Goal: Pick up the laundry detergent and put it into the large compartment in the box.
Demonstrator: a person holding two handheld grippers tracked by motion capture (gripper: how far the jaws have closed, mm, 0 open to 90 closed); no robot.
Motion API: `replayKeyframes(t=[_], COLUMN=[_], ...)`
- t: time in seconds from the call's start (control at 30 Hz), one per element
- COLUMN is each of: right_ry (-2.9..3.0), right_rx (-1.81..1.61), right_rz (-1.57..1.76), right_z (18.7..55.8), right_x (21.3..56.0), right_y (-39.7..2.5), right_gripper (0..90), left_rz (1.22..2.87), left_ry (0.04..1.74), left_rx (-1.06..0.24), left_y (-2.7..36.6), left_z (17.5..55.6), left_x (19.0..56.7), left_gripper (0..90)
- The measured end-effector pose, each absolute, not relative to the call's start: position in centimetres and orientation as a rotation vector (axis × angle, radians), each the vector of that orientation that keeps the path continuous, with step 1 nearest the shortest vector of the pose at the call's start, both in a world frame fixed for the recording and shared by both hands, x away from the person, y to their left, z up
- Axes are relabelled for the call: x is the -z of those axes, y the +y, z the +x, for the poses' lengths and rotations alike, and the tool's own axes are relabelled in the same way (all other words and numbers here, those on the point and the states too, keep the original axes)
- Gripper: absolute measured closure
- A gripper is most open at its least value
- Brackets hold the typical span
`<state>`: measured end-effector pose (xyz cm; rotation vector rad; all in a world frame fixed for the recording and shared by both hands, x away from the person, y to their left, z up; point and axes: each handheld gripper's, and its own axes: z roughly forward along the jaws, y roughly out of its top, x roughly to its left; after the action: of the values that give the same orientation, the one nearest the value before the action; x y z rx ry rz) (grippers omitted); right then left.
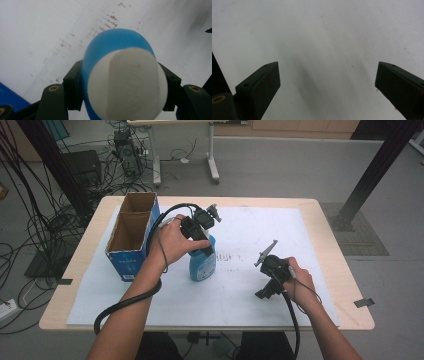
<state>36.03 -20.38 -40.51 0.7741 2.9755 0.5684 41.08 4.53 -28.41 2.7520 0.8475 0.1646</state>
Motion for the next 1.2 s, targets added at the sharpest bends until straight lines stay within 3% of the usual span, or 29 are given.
replayKeyframes(t=[1.2], right_ry=[2.982], right_rx=[-0.554], right_rz=[0.759], right_z=[36.25], right_x=[40.50], right_y=[-19.89], right_gripper=[5.9], left_rz=[2.715], left_ry=[0.836], left_rx=[-0.179], left_y=[4.83], left_z=[40.90], left_x=[28.57], left_gripper=[37.3])
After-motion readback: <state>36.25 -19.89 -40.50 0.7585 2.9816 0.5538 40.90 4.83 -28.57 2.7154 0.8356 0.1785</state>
